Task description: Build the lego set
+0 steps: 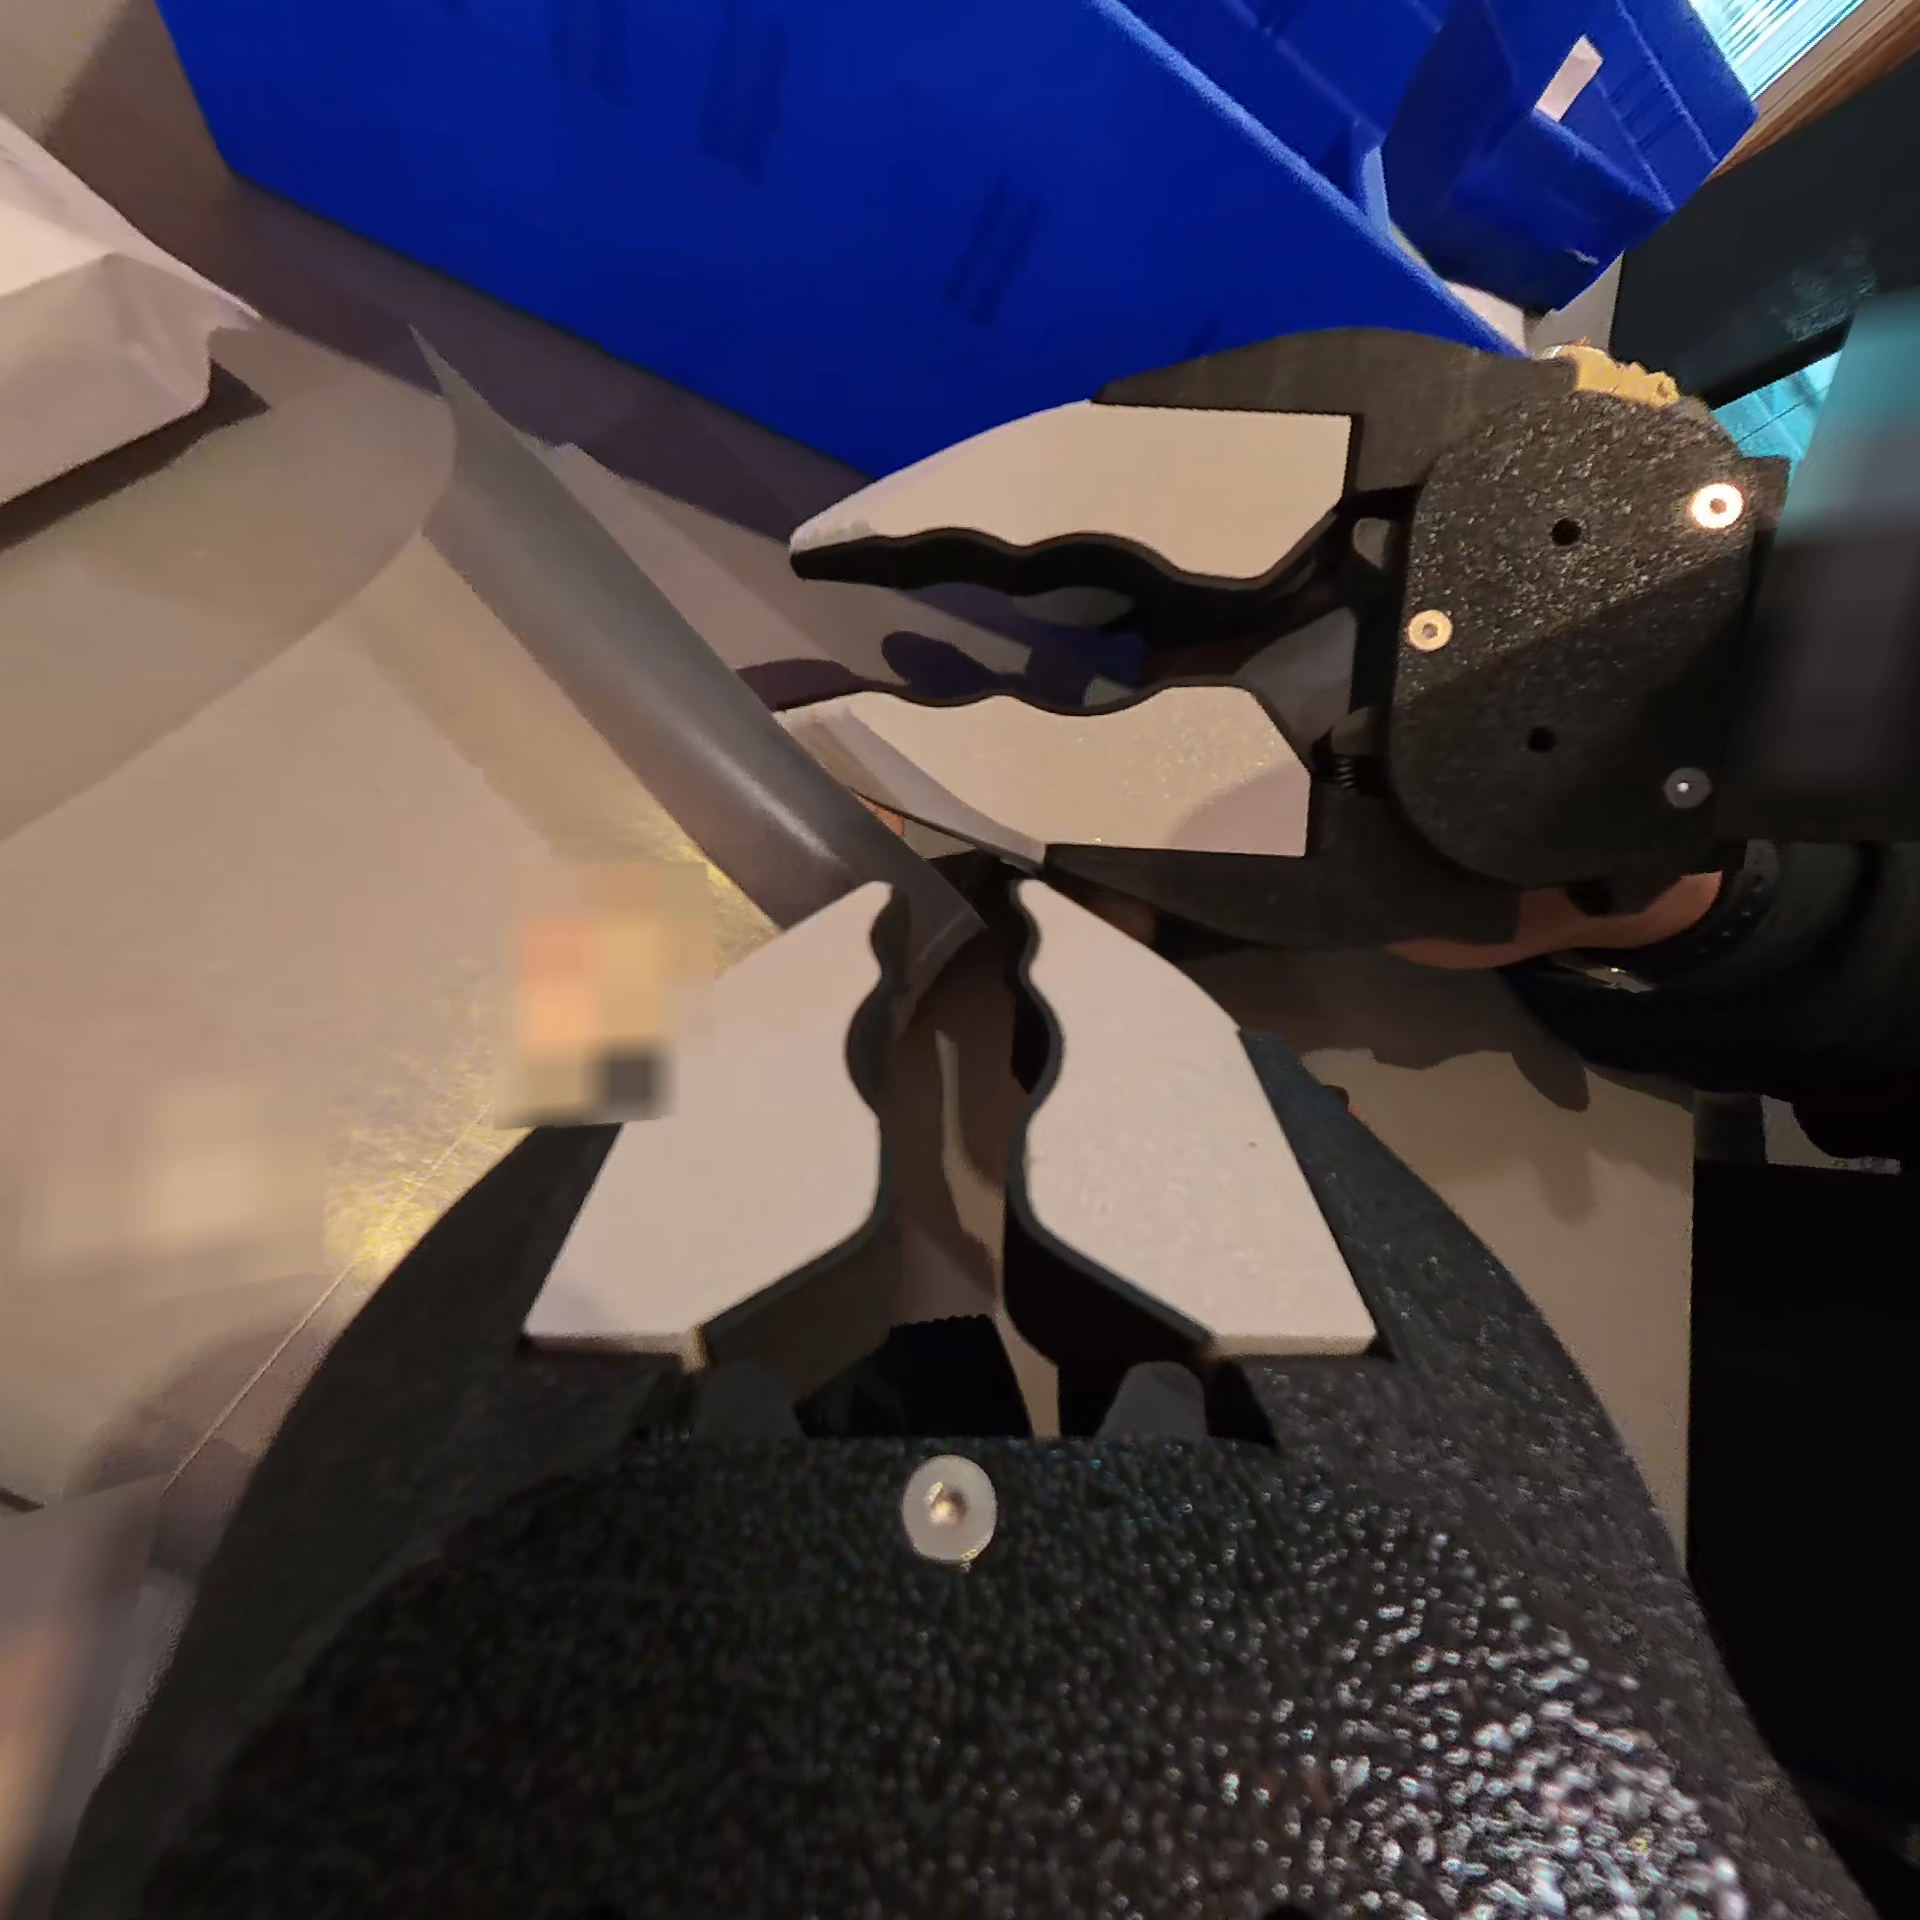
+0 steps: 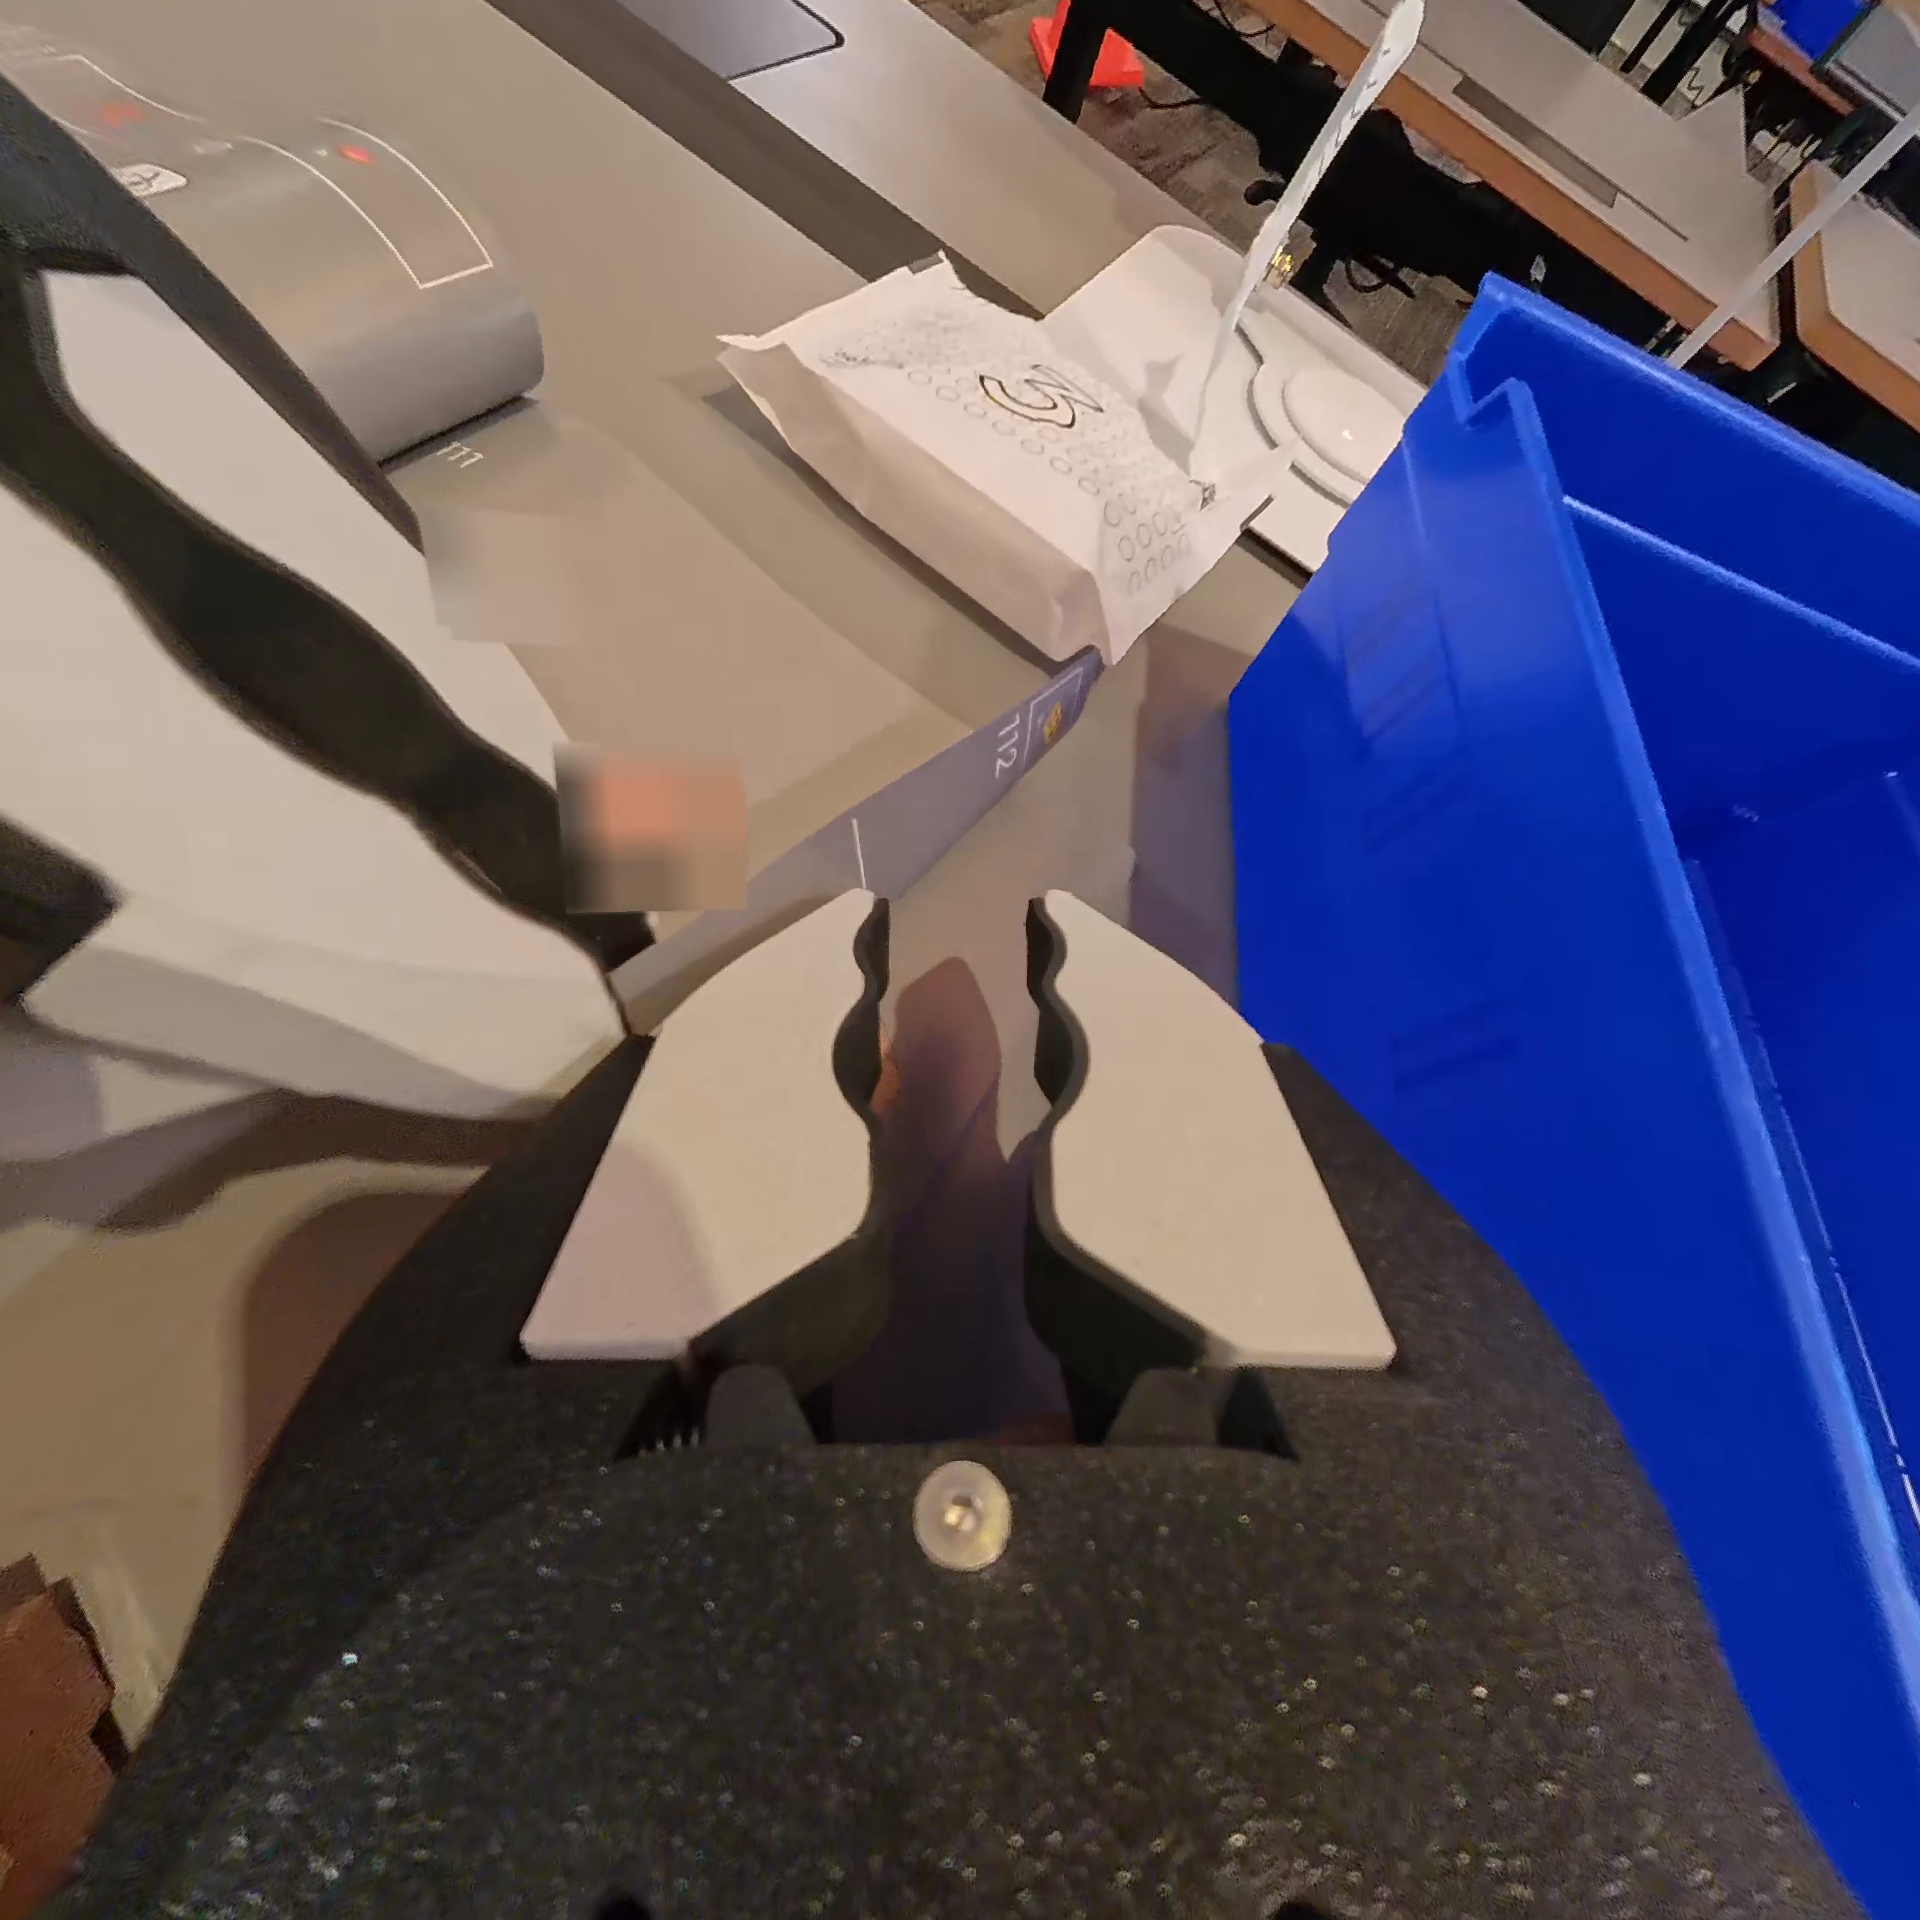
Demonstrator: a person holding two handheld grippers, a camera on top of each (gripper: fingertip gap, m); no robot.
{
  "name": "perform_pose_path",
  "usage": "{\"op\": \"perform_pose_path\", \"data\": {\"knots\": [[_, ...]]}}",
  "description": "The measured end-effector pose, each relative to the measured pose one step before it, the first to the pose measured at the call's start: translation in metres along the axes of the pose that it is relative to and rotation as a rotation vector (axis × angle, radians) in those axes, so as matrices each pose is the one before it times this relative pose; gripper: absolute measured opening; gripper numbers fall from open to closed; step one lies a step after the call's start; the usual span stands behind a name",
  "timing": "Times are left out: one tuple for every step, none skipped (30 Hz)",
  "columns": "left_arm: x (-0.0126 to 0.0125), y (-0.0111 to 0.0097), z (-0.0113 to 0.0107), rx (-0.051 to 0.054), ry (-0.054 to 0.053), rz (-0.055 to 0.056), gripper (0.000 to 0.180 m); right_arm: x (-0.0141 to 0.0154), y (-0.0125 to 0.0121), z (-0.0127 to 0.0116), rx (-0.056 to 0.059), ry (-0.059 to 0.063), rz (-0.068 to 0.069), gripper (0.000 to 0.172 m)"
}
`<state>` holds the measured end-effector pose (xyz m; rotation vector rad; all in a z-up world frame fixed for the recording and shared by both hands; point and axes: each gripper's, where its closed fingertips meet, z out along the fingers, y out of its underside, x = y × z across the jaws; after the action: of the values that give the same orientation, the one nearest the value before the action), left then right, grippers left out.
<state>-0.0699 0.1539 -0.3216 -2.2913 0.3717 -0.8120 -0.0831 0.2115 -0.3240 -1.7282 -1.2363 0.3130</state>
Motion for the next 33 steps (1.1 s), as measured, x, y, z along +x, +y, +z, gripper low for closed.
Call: {"op": "perform_pose_path", "data": {"knots": [[-0.00054, -0.00026, -0.00038, 0.0090, 0.0080, -0.0017, 0.005, -0.00042, -0.00069, -0.00031, 0.0041, -0.0008, -0.0019, 0.025], [-0.00017, -0.00135, -0.00127, 0.0157, 0.0095, -0.0012, 0.000, -0.00026, -0.00098, -0.00038, 0.0055, 0.0000, -0.0012, 0.025], [-0.00106, -0.00200, -0.00212, 0.0178, 0.0032, -0.0051, 0.000, -0.00006, -0.00150, -0.00076, 0.0082, 0.0004, 0.0001, 0.025], [-0.00127, -0.00221, -0.00320, 0.0158, 0.0013, -0.0054, 0.000, -0.00002, -0.00209, -0.00099, 0.0104, -0.0009, 0.0007, 0.025], [-0.00137, -0.00257, -0.00427, 0.0159, -0.0012, -0.0044, 0.000, 0.00002, -0.00287, -0.00130, 0.0138, -0.0016, 0.0022, 0.026], [-0.00160, -0.00284, -0.00542, 0.0160, -0.0028, -0.0048, 0.000, 0.00056, -0.00269, -0.00151, 0.0113, 0.0014, 0.0039, 0.026], [-0.00162, -0.00282, -0.00639, 0.0142, -0.0031, -0.0056, 0.000, 0.00031, -0.00328, -0.00154, 0.0144, 0.0004, 0.0027, 0.026], [-0.00151, -0.00328, -0.00746, 0.0175, -0.0033, -0.0048, 0.000, -0.00067, -0.00404, -0.00161, 0.0193, -0.0044, -0.0002, 0.026], [-0.00197, -0.00378, -0.00862, 0.0200, -0.0053, -0.0048, 0.000, -0.00020, -0.00378, -0.00125, 0.0143, 0.0003, -0.0028, 0.026], [-0.00245, -0.00439, -0.00978, 0.0232, -0.0076, -0.0046, 0.000, -0.00045, -0.00364, -0.00066, 0.0113, 0.0002, -0.0063, 0.026], [-0.00324, -0.00435, -0.01108, 0.0230, -0.0114, -0.0050, 0.000, -0.00204, -0.00394, 0.00024, 0.0112, -0.0076, -0.0110, 0.026], [-0.00445, -0.00409, -0.01215, 0.0224, -0.0155, -0.0044, 0.000, -0.00266, -0.00329, 0.00142, 0.0036, -0.0083, -0.0161, 0.026], [-0.00521, -0.00386, -0.01323, 0.0247, -0.0181, -0.0051, 0.000, -0.00309, -0.00301, 0.00268, -0.0025, -0.0075, -0.0216, 0.026], [-0.00610, -0.00318, -0.01425, 0.0273, -0.0196, -0.0075, 0.000, -0.00376, -0.00306, 0.00346, -0.0052, -0.0094, -0.0254, 0.026], [-0.00668, -0.00249, -0.01446, 0.0258, -0.0212, -0.0077, 0.000, -0.00479, -0.00329, 0.00416, -0.0082, -0.0131, -0.0289, 0.026], [-0.00732, -0.00044, -0.01375, 0.0119, -0.0278, -0.0003, 0.000, -0.00505, -0.00366, 0.00449, -0.0076, -0.0130, -0.0326, 0.026], [-0.00822, 0.00181, -0.01331, -0.0012, -0.0412, 0.0186, 0.001, -0.00481, -0.00329, 0.00481, -0.0090, -0.0089, -0.0359, 0.026], [-0.00888, 0.00287, -0.01232, -0.0026, -0.0500, 0.0231, 0.002, -0.00458, -0.00272, 0.00537, -0.0109, -0.0067, -0.0391, 0.026], [-0.00742, 0.00361, -0.01066, -0.0036, -0.0402, 0.0147, 0.003, -0.00415, -0.00272, 0.00557, -0.0113, -0.0040, -0.0369, 0.026], [-0.00465, 0.00448, -0.00902, -0.0081, -0.0209, 0.0108, 0.004, -0.00336, -0.00415, 0.00565, -0.0047, -0.0011, -0.0281, 0.026], [-0.00359, 0.00539, -0.00773, -0.0104, -0.0147, 0.0097, 0.005, -0.00384, -0.00472, 0.00547, -0.0027, -0.0073, -0.0210, 0.026], [-0.00441, 0.00609, -0.00650, -0.0116, -0.0210, 0.0097, 0.006, -0.00493, -0.00449, 0.00507, -0.0045, -0.0164, -0.0165, 0.026], [-0.00541, 0.00677, -0.00539, -0.0134, -0.0281, 0.0100, 0.007, -0.00482, -0.00396, 0.00445, -0.0056, -0.0178, -0.0143, 0.026], [-0.00519, 0.00756, -0.00422, -0.0166, -0.0287, 0.0127, 0.008, -0.00361, -0.00394, 0.00380, -0.0028, -0.0116, -0.0133, 0.026], [-0.00426, 0.00856, -0.00313, -0.0238, -0.0250, 0.0155, 0.011, -0.00267, -0.00400, 0.00322, 0.0015, -0.0071, -0.0113, 0.026], [-0.00362, 0.00938, -0.00223, -0.0298, -0.0235, 0.0178, 0.015, -0.00247, -0.00345, 0.00286, -0.0003, -0.0088, -0.0079, 0.026], [-0.00341, 0.00914, -0.00162, -0.0316, -0.0258, 0.0215, 0.019, -0.00304, -0.00343, 0.00243, 0.0008, -0.0127, -0.0052, 0.026], [-0.00377, 0.00790, -0.00163, -0.0267, -0.0334, 0.0236, 0.023, -0.00339, -0.00370, 0.00192, 0.0044, -0.0146, -0.0053, 0.026], [-0.00299, 0.00583, -0.00162, -0.0190, -0.0325, 0.0203, 0.025, -0.00288, -0.00316, 0.00168, 0.0025, -0.0100, -0.0056, 0.026], [0.00052, 0.00417, -0.00156, -0.0147, -0.0144, 0.0235, 0.027, -0.00171, -0.00264, 0.00150, 0.0002, -0.0017, -0.0057, 0.026], [-0.00085, 0.00475, -0.00172, -0.0245, -0.0275, 0.0300, 0.028, -0.00138, -0.00248, 0.00114, 0.0025, 0.0000, -0.0062, 0.026], [-0.00369, 0.00498, -0.00152, -0.0309, -0.0505, 0.0365, 0.029, -0.00142, -0.00221, 0.00079, 0.0013, -0.0005, -0.0052, 0.026], [-0.00410, 0.00481, -0.00071, -0.0288, -0.0554, 0.0340, 0.033, -0.00115, -0.00171, 0.00068, 0.0010, 0.0000, -0.0035, 0.026]]}}
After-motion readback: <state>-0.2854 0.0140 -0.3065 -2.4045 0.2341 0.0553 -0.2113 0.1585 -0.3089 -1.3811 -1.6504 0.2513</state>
